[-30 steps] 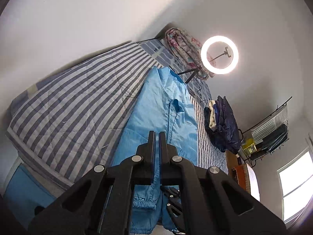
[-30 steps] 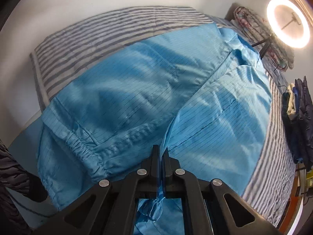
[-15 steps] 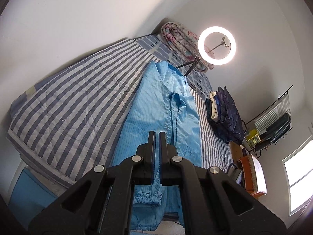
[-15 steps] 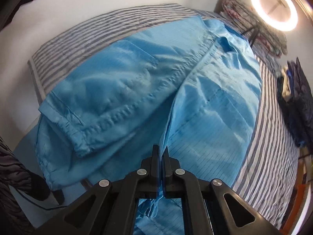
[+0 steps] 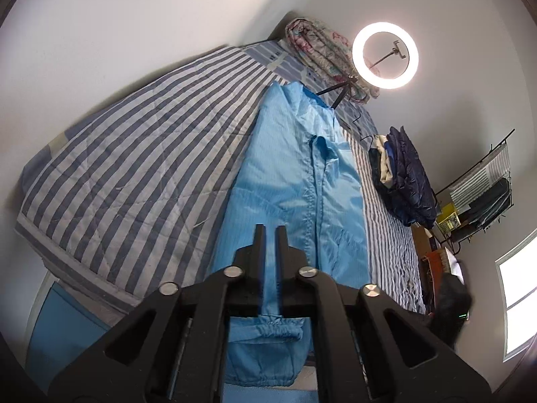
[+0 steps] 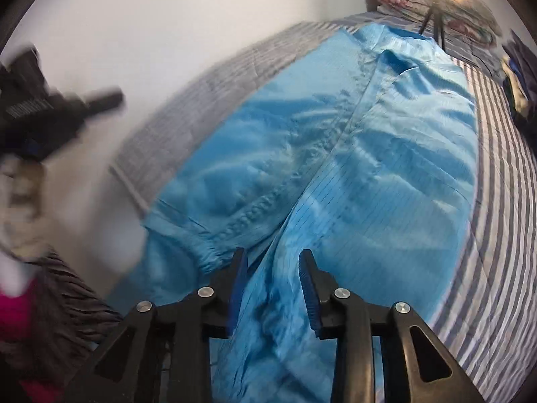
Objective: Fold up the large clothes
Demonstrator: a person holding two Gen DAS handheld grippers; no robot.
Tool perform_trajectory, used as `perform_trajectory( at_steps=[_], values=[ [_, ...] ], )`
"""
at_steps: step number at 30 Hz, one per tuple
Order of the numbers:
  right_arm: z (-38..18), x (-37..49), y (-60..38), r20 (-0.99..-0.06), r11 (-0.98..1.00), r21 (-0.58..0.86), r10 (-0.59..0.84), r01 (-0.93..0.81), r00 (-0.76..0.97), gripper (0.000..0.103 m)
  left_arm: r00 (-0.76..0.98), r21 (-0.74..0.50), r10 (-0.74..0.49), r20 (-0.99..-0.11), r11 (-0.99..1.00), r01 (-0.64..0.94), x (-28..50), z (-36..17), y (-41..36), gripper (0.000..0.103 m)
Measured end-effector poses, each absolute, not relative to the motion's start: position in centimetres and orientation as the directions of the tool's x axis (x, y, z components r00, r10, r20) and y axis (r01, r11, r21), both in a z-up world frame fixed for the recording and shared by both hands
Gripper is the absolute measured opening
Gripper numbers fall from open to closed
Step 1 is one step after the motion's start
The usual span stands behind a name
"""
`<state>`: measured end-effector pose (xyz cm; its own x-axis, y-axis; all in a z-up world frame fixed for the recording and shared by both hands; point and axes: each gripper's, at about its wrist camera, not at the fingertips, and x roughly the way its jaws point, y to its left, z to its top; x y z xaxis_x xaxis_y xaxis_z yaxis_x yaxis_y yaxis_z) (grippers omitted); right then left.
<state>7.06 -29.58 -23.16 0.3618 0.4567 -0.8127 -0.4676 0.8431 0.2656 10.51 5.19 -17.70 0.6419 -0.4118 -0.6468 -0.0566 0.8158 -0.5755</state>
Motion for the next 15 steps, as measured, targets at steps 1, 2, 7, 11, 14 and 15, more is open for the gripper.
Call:
perform_trajectory(
  at_steps=[1,2,7,11,14,15],
  values=[
    [-22.4,6.5,-31.4,-0.791,0.848,0.291,0.474,-0.443,0.387,0.036,0.636,-0.574,-0.407,-0.656,0.816,-0.07,10.6,-18.1,5.6,0.027],
    [-22.1,6.1,-32.9,-0.782,0.859,0.303,0.471,-0.413,0.408,0.04,0.63,-0.575,-0.404,-0.663,0.814,-0.084,10.7,-18.7,6.0,0.042],
    [-23.8,5.9,-39.4,-0.805,0.914,0.337,0.404,-0.225,0.436,0.054,0.544,-0.579,-0.434,-0.718,0.806,-0.122,11.7,-22.0,6.4,0.048],
    [-27.0,6.1,-41.3,-0.793,0.874,0.462,0.484,-0.151,0.371,0.056,0.456,-0.573,-0.462,-0.761,0.807,-0.139,12.4,-25.0,5.8,0.048],
    [-28.9,6.3,-41.5,-0.746,0.814,0.565,0.574,-0.134,0.338,0.056,0.409,-0.564,-0.468,-0.783,0.813,-0.148,12.8,-26.8,5.2,0.048],
    [-29.3,6.3,-41.5,-0.735,0.8,0.586,0.593,-0.132,0.33,0.055,0.397,-0.56,-0.469,-0.789,0.815,-0.151,13.0,-27.2,5.0,0.048]
  ],
)
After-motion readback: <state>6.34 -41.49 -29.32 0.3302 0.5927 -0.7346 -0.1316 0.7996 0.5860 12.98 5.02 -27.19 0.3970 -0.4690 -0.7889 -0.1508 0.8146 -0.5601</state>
